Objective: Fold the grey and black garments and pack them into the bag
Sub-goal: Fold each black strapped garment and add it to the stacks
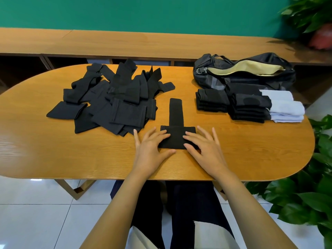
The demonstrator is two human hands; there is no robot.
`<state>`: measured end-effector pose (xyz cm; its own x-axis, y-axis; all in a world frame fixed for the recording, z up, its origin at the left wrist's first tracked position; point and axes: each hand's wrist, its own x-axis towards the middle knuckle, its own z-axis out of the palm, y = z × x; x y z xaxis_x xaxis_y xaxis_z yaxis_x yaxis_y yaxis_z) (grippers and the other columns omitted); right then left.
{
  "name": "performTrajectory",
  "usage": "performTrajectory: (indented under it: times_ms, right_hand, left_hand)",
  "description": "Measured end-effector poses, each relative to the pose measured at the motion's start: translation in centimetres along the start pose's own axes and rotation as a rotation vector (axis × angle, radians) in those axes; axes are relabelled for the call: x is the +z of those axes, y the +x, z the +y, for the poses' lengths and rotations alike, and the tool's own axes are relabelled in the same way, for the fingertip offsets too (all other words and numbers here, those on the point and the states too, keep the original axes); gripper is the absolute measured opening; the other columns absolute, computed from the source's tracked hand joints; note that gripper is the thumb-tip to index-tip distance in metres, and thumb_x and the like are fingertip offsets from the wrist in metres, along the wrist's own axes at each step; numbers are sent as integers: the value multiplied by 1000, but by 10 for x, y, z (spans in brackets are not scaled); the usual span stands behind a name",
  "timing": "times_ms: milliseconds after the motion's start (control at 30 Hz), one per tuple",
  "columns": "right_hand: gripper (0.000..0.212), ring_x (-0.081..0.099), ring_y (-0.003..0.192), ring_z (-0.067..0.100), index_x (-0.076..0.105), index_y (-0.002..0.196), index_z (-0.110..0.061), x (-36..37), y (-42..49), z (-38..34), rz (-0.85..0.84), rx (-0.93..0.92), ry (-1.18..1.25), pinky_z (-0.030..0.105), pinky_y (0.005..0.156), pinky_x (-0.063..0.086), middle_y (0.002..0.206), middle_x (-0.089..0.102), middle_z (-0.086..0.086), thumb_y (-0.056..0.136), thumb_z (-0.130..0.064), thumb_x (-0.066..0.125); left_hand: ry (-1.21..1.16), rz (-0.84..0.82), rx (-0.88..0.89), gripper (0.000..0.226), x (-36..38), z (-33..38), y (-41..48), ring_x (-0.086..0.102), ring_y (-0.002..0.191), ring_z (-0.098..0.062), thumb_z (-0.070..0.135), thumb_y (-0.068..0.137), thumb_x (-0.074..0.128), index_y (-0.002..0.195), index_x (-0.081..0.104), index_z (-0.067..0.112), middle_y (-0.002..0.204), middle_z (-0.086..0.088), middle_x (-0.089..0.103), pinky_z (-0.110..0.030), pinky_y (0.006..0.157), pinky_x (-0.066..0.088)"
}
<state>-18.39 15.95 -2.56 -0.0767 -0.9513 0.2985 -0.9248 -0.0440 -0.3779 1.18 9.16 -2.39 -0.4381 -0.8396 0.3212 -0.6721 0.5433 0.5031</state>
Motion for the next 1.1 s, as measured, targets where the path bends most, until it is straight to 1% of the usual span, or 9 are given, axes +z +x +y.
performTrajectory:
  times_ms: [133,267,367,467,533,633,767,967,1100]
  right_hand:
    - [53,26,140,4,61,125,-39,-1,-1,1,24,-4,35,39,120,-7,136,54,-20,92,-67,31]
    - [57,30,135,4,63,121,-39,-1,-2,0,42,-34,42,40,120,-4,129,55,-22,82,-74,42]
    - [51,37,130,6,66,117,-34,-1,-3,-1,67,-64,62,40,120,8,123,59,-18,83,-68,48]
    - [43,45,123,7,69,109,-31,-1,-3,-2,99,-78,68,38,117,15,113,65,-16,90,-60,43]
    - [41,48,118,5,70,103,-31,-2,-3,-3,117,-73,75,35,116,15,106,66,-17,93,-56,40]
    - [41,47,113,3,71,101,-31,-4,-2,-3,117,-67,99,35,114,14,101,61,-24,94,-54,37]
    - [42,39,108,-7,71,100,-32,-4,0,-7,94,-73,140,34,113,12,99,55,-29,93,-54,36]
    - [41,46,112,1,71,102,-31,-1,-5,-13,131,-27,208,37,114,17,103,62,-24,90,-60,45]
    - [42,39,106,-7,72,105,-25,-1,-4,-11,155,17,264,37,114,20,97,53,-28,88,-56,49]
  left_hand:
    - [-3,47,15,46,0,0,-1,38,133,-9,52,83,63,122,66,28,131,14,59,-46,116,-19]
    - [-6,87,38,47,0,3,-2,46,124,-11,58,86,49,112,71,26,121,12,66,-45,117,-15]
    - [0,125,52,48,0,3,-3,51,117,-12,60,88,45,103,75,26,108,12,69,-47,119,-8]
    - [-12,140,48,53,-1,6,-6,50,113,-8,68,86,39,94,75,29,97,16,69,-50,118,-2]
    - [-60,141,35,52,-3,6,-7,46,112,-2,72,81,42,90,74,31,94,21,67,-50,118,-2]
    - [-102,93,35,47,-4,4,-7,39,113,2,73,74,55,95,72,35,100,26,63,-49,118,-7]
    - [-116,73,0,28,-2,3,-6,40,111,0,51,74,74,94,74,33,99,29,59,-49,117,-7]
    - [-172,138,-54,17,0,4,-7,46,104,0,45,76,74,87,75,32,83,31,55,-48,118,-3]
    - [-229,182,-75,25,-3,5,-8,46,102,5,48,75,73,93,75,31,87,32,49,-48,119,3]
